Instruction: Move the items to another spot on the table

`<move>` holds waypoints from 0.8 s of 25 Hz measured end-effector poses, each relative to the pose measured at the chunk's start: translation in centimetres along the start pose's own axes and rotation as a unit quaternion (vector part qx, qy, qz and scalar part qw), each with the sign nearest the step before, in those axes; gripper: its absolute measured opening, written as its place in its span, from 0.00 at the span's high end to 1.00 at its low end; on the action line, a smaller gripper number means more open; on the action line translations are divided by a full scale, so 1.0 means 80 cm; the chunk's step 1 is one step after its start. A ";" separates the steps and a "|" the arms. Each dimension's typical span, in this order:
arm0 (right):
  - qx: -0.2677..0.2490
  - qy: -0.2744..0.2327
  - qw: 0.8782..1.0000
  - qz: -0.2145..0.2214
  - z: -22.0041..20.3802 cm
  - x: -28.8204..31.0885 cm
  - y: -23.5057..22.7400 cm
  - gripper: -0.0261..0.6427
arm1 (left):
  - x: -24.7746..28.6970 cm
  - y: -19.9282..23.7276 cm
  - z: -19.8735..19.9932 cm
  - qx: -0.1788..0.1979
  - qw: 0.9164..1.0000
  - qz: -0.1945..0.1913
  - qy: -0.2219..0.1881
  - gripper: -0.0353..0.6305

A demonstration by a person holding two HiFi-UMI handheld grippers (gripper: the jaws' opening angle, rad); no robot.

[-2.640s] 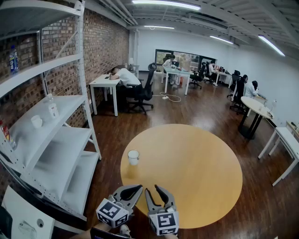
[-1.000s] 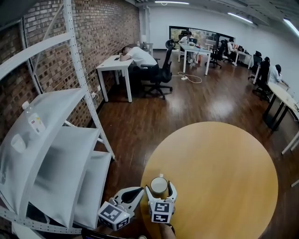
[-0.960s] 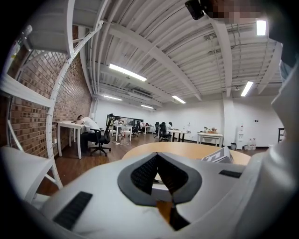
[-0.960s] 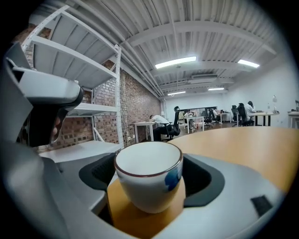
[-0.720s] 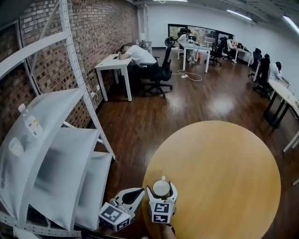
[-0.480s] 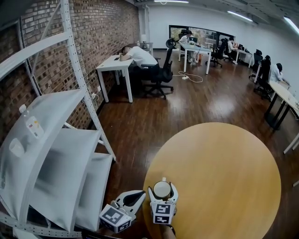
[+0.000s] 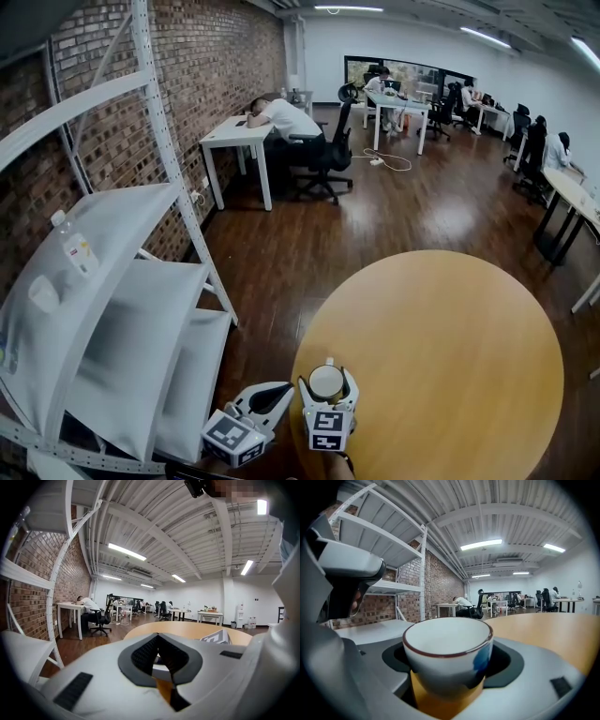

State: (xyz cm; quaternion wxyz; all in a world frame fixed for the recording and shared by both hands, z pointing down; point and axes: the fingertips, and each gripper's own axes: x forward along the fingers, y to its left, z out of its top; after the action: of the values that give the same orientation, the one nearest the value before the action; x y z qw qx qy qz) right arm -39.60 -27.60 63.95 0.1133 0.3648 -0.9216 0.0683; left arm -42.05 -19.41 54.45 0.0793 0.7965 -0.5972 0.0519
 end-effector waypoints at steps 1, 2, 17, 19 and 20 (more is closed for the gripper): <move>0.000 -0.002 1.000 0.002 0.005 -0.004 0.000 0.37 | -0.001 -0.003 0.004 0.001 1.000 0.001 -0.002 0.93; -0.001 -0.005 1.000 0.003 0.010 -0.009 0.000 0.37 | -0.003 -0.006 0.007 0.002 1.000 0.002 -0.003 0.93; -0.015 -0.023 1.000 0.012 0.083 -0.115 -0.017 0.37 | -0.035 -0.087 0.049 0.008 1.000 0.007 -0.009 0.93; -0.016 -0.027 0.999 0.011 0.093 -0.139 -0.024 0.37 | -0.038 -0.107 0.058 0.010 1.000 0.005 -0.014 0.93; -0.017 -0.030 0.999 0.010 0.100 -0.150 -0.027 0.37 | -0.039 -0.116 0.063 0.010 1.000 0.004 -0.016 0.93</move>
State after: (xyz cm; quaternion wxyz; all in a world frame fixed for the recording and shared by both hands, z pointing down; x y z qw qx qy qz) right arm -30.93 -22.94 53.26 0.0914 0.3553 -0.9293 0.0426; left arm -34.11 -14.88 48.34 0.0612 0.7957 -0.6009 0.0452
